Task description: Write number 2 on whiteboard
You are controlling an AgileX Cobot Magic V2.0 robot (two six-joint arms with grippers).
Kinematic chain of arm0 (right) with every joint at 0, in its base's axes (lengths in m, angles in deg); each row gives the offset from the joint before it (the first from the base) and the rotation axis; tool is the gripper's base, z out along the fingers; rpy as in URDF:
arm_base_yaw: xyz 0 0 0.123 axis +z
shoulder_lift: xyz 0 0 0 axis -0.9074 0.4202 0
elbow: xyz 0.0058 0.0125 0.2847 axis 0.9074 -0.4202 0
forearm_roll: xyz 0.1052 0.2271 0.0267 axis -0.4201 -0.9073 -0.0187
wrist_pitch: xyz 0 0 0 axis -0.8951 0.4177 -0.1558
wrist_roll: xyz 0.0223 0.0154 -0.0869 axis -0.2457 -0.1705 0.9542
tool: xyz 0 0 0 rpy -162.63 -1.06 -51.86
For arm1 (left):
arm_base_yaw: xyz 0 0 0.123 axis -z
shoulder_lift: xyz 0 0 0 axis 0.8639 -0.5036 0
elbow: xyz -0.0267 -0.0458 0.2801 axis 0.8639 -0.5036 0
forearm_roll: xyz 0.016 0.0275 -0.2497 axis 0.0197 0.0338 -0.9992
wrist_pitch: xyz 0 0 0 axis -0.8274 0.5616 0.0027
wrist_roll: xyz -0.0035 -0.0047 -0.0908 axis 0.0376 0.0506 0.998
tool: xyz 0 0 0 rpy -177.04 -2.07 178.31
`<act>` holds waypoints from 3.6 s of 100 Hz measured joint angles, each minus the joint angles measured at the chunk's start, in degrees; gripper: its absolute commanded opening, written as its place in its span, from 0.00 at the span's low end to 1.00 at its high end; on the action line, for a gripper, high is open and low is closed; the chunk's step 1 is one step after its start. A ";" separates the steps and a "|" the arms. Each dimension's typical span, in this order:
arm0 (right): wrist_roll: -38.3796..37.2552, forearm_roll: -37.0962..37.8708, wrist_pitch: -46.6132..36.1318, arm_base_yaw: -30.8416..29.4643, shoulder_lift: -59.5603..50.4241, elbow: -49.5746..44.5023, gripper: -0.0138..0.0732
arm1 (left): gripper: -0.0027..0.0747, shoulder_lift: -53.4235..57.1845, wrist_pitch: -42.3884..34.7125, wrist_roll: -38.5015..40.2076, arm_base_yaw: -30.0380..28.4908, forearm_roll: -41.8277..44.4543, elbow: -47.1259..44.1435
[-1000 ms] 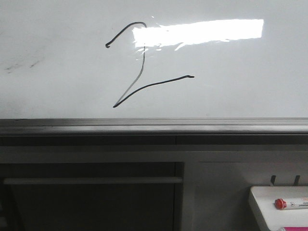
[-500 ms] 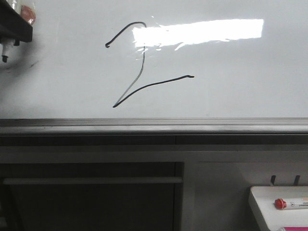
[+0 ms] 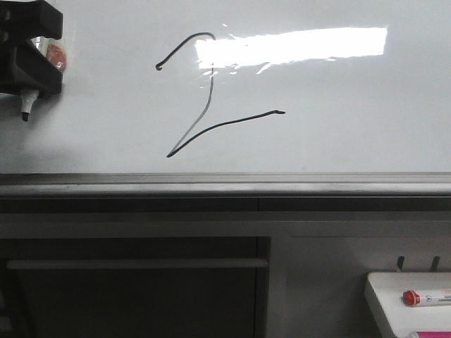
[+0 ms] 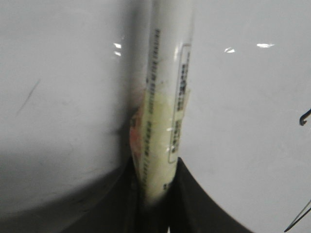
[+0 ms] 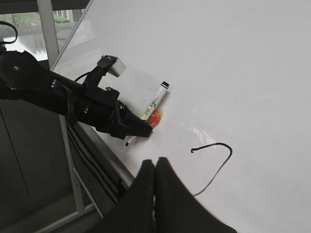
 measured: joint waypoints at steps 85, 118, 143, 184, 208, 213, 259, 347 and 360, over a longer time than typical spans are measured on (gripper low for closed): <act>0.00 -1.26 -1.49 0.00 0.00 0.00 0.08 | 0.01 -2.40 0.01 -0.10 1.66 -0.85 3.04; -0.11 -1.26 -1.80 0.00 0.00 0.00 0.08 | 0.03 -3.19 -0.14 -0.21 1.87 -1.31 3.52; -0.11 -1.30 -2.08 0.00 0.00 0.00 0.08 | 0.43 -3.19 -0.06 -0.31 1.97 -1.31 3.52; -0.11 -2.53 -2.12 0.00 0.00 0.00 0.08 | 0.67 -3.19 1.13 -0.31 2.36 -1.57 3.84; -0.11 -2.73 -2.21 0.00 0.00 0.00 0.08 | 0.78 -2.21 2.27 -0.31 2.51 -1.70 3.94; -0.11 -2.73 -2.21 0.00 0.00 0.00 0.08 | 0.78 -1.82 2.27 -0.31 2.51 -1.70 3.94; -0.11 -4.83 -2.39 0.00 0.00 0.00 0.08 | 0.65 11.20 4.00 -0.31 1.89 8.35 3.30; 0.02 -0.40 -6.42 0.00 -34.48 -27.32 0.08 | 0.01 65.87 26.05 -0.12 1.89 17.79 -13.69; 0.02 -0.54 -6.51 0.00 -37.69 -29.54 0.08 | 0.01 66.45 26.05 -0.12 1.89 17.79 -14.16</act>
